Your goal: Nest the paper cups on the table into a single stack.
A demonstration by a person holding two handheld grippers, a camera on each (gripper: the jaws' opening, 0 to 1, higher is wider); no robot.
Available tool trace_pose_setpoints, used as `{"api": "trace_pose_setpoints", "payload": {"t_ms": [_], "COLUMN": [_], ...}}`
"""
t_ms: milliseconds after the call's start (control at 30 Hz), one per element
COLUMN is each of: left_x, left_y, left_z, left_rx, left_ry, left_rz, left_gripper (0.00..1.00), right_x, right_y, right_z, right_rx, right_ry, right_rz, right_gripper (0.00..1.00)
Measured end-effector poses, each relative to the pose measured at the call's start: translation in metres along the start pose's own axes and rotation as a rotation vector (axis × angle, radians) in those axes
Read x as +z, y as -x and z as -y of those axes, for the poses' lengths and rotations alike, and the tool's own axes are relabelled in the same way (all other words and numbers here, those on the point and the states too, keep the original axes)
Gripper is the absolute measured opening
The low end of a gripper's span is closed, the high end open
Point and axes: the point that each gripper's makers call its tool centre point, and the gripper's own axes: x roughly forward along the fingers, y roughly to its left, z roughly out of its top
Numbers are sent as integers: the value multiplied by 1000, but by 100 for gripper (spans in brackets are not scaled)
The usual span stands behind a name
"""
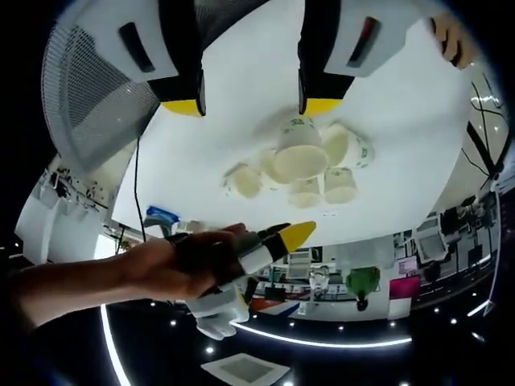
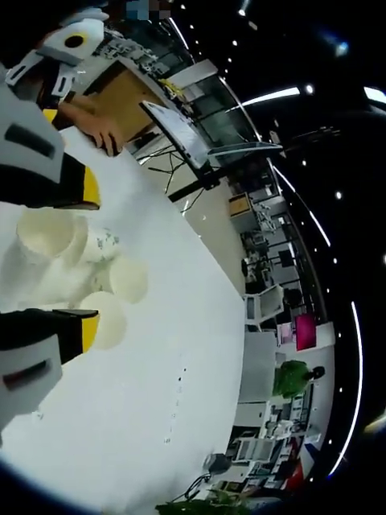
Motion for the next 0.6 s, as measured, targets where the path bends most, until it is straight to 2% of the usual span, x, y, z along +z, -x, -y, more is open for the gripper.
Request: {"api": "trace_pose_setpoints", "payload": {"t_ms": [367,600], "left_x": [-1,0], "left_y": [-1,0], "left_z": [-4,-5], "left_rx": [22,30], "left_ry": [2,-5], "left_rz": [1,6], "left_gripper": [44,44], "right_x": [-4,-3], "right_y": [-8,-9], "right_z": [1,-2], "right_rx": [18,15], "right_ry": [11,68], "right_rz": [-28,-53], "right_gripper": [47,47]}}
